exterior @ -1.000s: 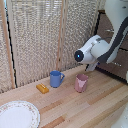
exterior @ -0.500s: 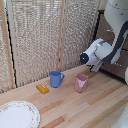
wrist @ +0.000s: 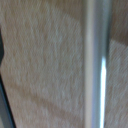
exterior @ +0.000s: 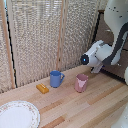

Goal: Please adjust your gripper to match the height of the lower drawer handle. Progress your gripper onward until it happens to touch the drawer handle. Now, firmly take hold of it with your gripper, then steadily retract it to swing the drawer wide open.

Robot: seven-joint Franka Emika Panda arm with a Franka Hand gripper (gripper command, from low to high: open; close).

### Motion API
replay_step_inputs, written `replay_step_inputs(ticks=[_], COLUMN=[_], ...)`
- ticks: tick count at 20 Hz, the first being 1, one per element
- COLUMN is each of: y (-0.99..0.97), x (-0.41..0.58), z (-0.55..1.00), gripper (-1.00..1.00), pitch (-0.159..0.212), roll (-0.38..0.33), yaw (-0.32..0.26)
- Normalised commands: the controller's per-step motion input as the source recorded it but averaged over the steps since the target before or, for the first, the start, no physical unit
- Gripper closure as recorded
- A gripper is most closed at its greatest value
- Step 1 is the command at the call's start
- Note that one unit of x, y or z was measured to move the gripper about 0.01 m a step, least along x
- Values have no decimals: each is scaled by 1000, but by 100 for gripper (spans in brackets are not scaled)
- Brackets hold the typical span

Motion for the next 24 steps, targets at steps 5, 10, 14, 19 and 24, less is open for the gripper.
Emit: replay_step_inputs(ticks=[5,10,14,19,24], y=[-101,11,335,807,825], x=[-181,23,184,165,187], z=[36,0,4,0,1], gripper=[100,100,100,100,100], pitch=[-12,2,62,82,95], roll=[57,2,149,182,186], yaw=[-1,24,42,17,19])
